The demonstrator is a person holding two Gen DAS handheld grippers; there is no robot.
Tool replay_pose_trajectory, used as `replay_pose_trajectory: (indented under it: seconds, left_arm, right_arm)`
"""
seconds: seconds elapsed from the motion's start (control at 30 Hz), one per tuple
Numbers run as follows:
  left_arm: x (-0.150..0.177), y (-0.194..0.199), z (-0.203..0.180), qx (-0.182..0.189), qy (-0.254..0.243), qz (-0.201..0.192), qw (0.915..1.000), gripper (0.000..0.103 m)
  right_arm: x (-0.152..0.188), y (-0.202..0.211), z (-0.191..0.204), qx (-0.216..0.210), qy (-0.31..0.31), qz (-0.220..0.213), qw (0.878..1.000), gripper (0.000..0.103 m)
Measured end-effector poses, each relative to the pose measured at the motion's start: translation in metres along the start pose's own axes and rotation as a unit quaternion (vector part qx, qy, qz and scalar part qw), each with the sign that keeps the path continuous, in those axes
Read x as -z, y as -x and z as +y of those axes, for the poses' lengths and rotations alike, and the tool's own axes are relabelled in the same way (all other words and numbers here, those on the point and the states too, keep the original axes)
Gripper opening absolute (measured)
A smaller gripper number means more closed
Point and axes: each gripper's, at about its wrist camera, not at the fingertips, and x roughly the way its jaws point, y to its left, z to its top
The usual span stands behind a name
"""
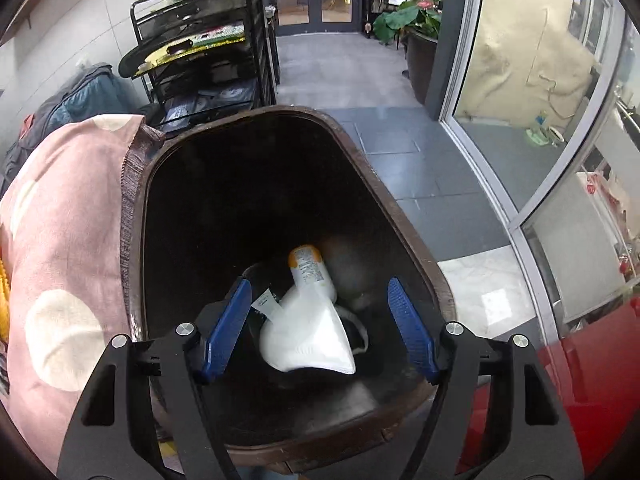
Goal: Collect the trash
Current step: 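Lower the white cloth into the bin and open the left tool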
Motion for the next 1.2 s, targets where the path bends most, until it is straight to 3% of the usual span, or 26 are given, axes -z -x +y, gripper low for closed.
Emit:
replay_pose_trajectory:
  seconds: [0.3, 0.63, 1.2]
  left_arm:
    - [-0.017, -0.029, -0.011, 0.024, 0.008, 0.026, 0.9993, 0.026]
    - [-0.030, -0.071, -0.028, 0.025, -0.010, 0.063, 0.9977, 0.026]
    - [-0.033, -0.118, -0.037, 0.026, 0.003, 0.117, 0.9928, 0.029]
  right_arm:
    - [0.020, 0.048, -0.015, -0.014, -0.013, -0.033, 0.999, 0.073]
    - [0.052, 0.097, -0.033, -0.012, -0.034, -0.065, 0.997, 0.076]
    - [0.095, 0.130, -0.050, -0.012, -0.058, -0.066, 0.996, 0.077]
